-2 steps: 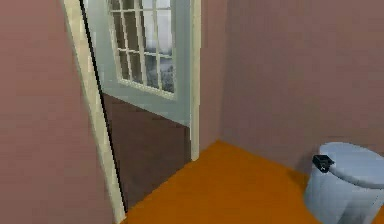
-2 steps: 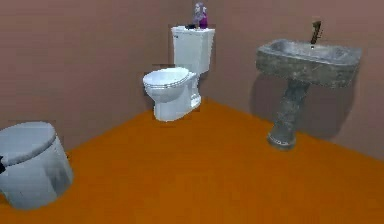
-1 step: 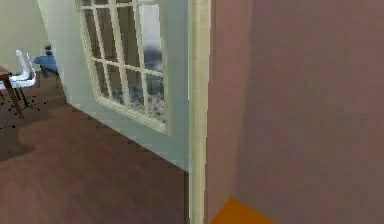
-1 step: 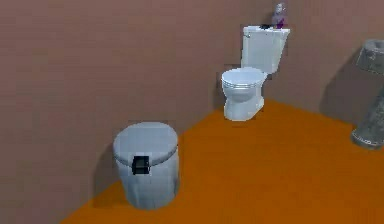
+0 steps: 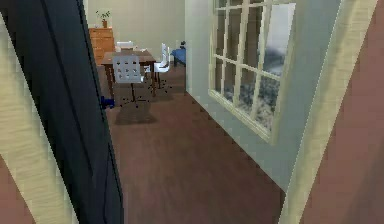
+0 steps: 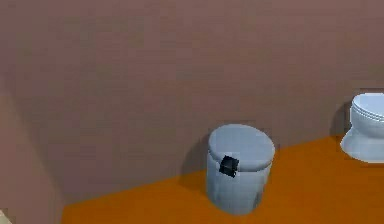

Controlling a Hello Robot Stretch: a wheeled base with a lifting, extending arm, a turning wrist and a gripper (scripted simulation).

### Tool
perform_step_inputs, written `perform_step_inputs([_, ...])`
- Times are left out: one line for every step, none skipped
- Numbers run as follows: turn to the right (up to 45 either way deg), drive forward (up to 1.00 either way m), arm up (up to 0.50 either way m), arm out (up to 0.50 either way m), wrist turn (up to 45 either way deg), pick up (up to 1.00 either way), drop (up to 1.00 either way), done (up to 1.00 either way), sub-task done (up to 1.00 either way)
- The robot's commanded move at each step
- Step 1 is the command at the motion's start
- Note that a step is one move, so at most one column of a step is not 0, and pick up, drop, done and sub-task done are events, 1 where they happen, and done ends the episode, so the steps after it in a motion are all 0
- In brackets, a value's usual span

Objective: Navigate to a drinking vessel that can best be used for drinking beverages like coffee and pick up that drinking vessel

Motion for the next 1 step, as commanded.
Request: perform_step_inputs([0.0, 1.00, 0.00, 0.00, 0.0, 0.00, 0.00, 0.00, 0.00])
